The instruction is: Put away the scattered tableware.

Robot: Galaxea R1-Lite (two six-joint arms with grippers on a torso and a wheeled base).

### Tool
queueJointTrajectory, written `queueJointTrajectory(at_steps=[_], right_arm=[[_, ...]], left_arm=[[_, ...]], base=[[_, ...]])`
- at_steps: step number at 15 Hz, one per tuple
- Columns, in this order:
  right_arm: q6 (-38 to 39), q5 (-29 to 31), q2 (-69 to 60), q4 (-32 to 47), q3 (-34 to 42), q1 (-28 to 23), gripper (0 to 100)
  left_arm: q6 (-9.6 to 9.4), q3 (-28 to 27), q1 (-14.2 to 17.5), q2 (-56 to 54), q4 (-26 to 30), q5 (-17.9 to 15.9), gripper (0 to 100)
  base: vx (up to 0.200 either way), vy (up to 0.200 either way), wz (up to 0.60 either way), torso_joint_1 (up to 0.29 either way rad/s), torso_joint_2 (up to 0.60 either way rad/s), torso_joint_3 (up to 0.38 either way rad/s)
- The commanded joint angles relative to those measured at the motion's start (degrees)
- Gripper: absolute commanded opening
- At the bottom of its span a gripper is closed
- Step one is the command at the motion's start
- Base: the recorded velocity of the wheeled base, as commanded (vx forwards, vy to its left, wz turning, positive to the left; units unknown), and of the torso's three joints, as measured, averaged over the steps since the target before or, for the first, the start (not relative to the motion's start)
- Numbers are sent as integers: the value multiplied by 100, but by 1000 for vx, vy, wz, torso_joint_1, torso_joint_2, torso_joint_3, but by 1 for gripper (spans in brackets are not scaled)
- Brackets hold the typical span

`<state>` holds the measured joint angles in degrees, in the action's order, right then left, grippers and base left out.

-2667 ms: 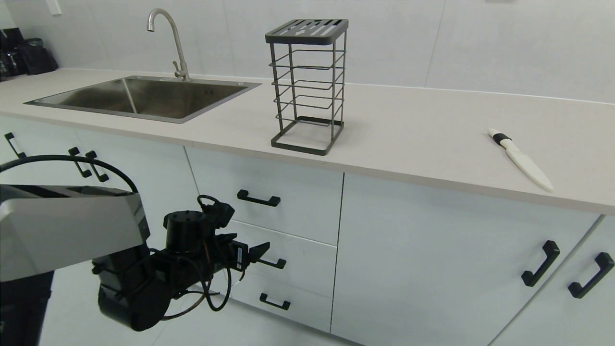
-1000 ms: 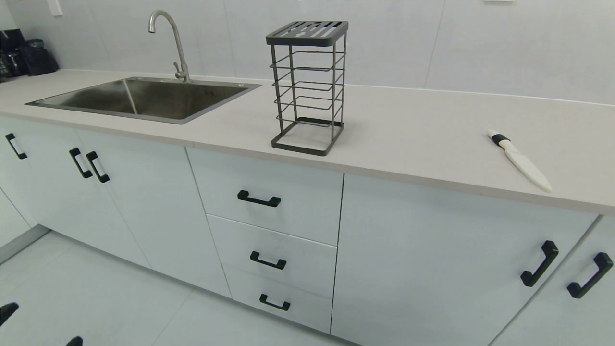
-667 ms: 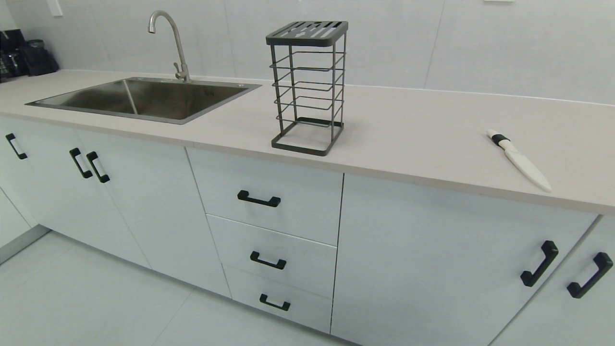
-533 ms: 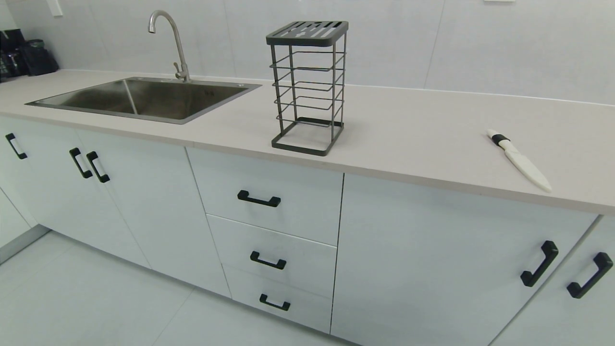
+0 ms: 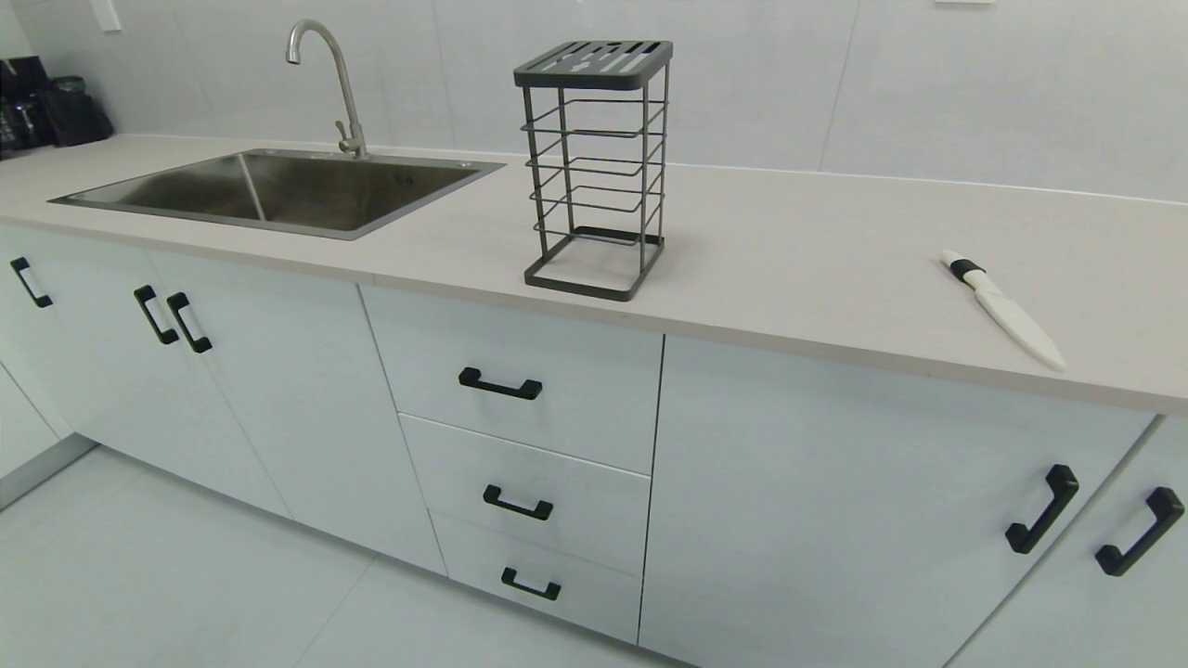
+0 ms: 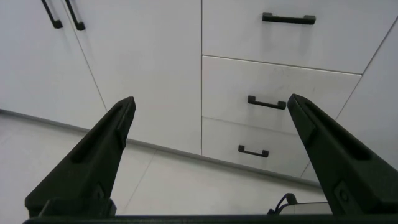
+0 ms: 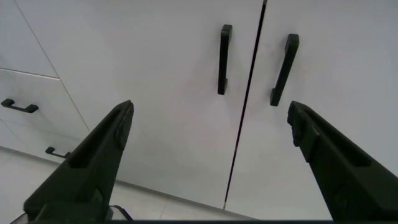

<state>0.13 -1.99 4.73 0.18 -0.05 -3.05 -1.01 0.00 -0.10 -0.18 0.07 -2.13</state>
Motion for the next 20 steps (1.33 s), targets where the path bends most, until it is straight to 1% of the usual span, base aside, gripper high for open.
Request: queueJointTrajectory(at_steps=[1,2,3,4,6,11,15,19,20], right_arm=[[4,-3,-7,-1,-4,50,100],[4,-3,-60,-1,-4,173,100],[13,-3,-201,-1,-4,278,100],[13,-3,-473,-1,5,314,100],[22,-3,-473,-1,5,314,100],[22,-3,-473,-1,-4,305,100],[22,-3,-473,-1,-4,305,100],[13,-3,-473,-1,-4,305,100],[13,-3,-473,-1,-4,305,100]], left_arm=[[5,0,1,18,1,2,100],[5,0,1,18,1,2,100],[-4,0,1,18,1,2,100],[-13,0,1,18,1,2,100],[5,0,1,18,1,2,100],[13,0,1,18,1,2,100],[13,0,1,18,1,2,100],[22,0,1,18,1,2,100],[31,0,1,18,-7,11,100]], base=[[0,0,0,0,0,0],[0,0,0,0,0,0],[0,0,-600,-2,2,2],[0,0,-600,2,-2,12],[0,0,-600,2,5,0],[0,0,0,0,0,0],[0,0,-600,4,1,4],[0,0,0,0,0,0],[200,0,0,7,2,-2]])
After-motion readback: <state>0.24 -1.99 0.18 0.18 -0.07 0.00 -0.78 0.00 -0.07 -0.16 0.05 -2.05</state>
